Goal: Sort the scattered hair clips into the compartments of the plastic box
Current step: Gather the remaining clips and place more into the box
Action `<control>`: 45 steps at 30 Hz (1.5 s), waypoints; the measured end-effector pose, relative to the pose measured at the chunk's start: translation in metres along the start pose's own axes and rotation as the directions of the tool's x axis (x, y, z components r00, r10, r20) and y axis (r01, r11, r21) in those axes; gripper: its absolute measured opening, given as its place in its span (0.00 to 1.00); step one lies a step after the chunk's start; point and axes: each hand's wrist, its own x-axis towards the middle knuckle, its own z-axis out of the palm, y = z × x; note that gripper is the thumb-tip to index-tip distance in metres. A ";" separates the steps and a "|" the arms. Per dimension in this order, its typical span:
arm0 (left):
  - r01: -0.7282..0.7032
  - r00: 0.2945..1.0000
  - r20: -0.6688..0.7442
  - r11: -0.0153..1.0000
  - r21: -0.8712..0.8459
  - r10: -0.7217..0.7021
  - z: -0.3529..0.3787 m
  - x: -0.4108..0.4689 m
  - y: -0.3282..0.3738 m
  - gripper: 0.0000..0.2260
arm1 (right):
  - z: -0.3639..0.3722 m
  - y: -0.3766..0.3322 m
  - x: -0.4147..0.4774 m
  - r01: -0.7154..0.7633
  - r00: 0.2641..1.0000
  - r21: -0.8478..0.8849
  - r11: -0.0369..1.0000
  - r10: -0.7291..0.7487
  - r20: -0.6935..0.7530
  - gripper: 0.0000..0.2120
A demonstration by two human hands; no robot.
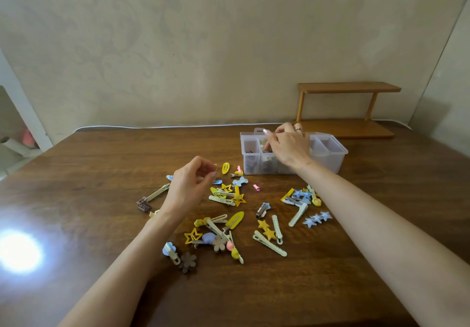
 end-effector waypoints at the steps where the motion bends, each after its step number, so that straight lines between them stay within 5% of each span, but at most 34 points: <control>1: 0.001 1.000 -0.001 1.000 0.002 -0.001 0.000 0.000 0.000 0.04 | 0.001 0.000 0.000 -0.004 1.000 -0.013 1.000 0.004 0.006 0.26; 4: 0.009 1.000 0.000 0.999 0.040 -0.009 0.003 0.001 -0.002 0.04 | 0.002 -0.002 -0.004 0.033 0.996 -0.103 0.994 -0.025 0.080 0.25; 10: 0.052 0.998 0.009 0.925 0.377 -0.060 0.004 0.013 -0.023 0.06 | 0.003 -0.005 -0.017 0.101 0.970 0.054 0.993 -0.086 -0.228 0.20; 16: 0.049 0.973 0.156 0.814 0.579 -0.170 0.009 0.037 -0.021 0.17 | 0.013 -0.014 -0.029 0.231 0.940 0.205 0.951 -0.164 -0.298 0.13; 20: 0.027 0.958 0.197 0.754 0.657 -0.206 0.016 0.047 -0.022 0.16 | 0.016 -0.018 -0.038 0.303 0.922 0.262 0.916 -0.213 -0.322 0.13; 24: 0.021 0.973 0.169 0.785 0.619 -0.160 0.020 0.046 -0.026 0.12 | 0.020 -0.021 -0.047 0.312 0.921 0.317 0.896 -0.204 -0.332 0.10; 27: -0.064 0.995 0.098 0.882 0.467 0.021 0.022 0.042 -0.017 0.09 | 0.020 -0.025 -0.055 0.277 0.944 0.429 0.860 -0.162 -0.287 0.07; 33: -0.306 0.952 0.053 0.921 0.242 0.303 0.028 0.037 0.010 0.09 | 0.014 -0.039 -0.062 0.046 0.996 0.777 0.628 -0.087 0.011 0.12; 37: -0.338 0.941 0.053 0.923 0.184 0.334 0.033 0.036 0.015 0.11 | 0.006 -0.043 -0.066 0.044 0.994 0.830 0.556 -0.110 0.021 0.13; 40: -0.316 0.949 0.052 0.937 0.149 0.312 0.035 0.034 0.016 0.14 | 0.003 -0.042 -0.064 0.060 0.997 0.815 0.577 -0.070 -0.024 0.11; 45: -0.232 0.973 0.022 0.968 0.096 0.230 0.033 0.031 0.014 0.09 | -0.010 -0.009 -0.031 0.032 0.963 0.653 0.757 0.151 -0.221 0.07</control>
